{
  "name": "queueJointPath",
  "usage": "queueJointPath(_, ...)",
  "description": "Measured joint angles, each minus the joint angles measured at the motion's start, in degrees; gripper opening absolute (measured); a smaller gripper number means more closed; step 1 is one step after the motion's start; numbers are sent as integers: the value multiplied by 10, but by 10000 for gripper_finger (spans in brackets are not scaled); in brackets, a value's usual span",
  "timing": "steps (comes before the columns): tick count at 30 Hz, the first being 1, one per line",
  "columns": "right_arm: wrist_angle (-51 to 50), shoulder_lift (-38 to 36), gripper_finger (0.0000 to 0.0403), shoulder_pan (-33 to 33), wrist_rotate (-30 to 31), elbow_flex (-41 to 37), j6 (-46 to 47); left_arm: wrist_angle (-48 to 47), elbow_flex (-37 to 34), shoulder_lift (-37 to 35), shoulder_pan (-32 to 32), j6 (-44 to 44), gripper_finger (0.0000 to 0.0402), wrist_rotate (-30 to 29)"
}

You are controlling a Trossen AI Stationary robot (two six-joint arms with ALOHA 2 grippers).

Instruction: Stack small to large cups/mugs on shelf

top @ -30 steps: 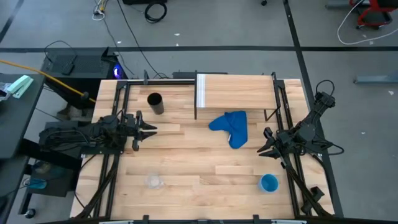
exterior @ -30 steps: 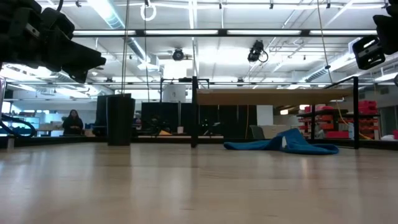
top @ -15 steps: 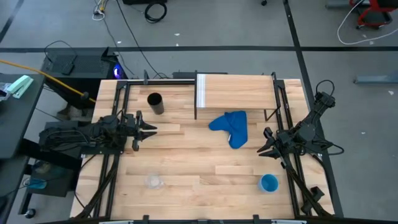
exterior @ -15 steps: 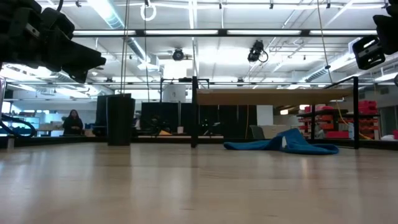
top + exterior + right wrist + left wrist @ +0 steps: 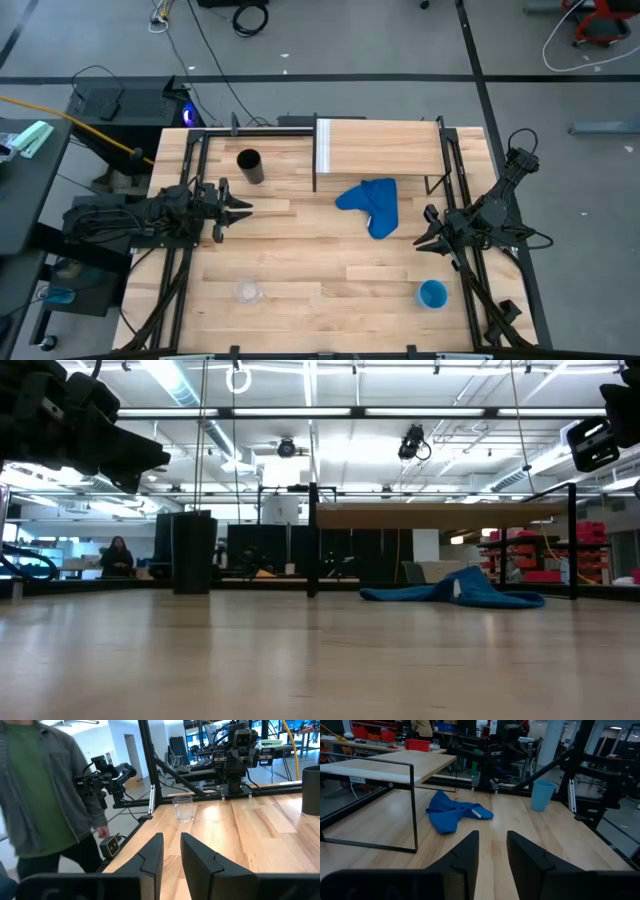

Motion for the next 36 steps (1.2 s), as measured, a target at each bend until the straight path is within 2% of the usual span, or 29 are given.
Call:
queueJointPath(30,0,0,73,0,0,2,19,8,0,0,0,-3,107,0)
queueJointPath(36,31,0,73,0,0,19,55,85,0,0,0,-112,107,0)
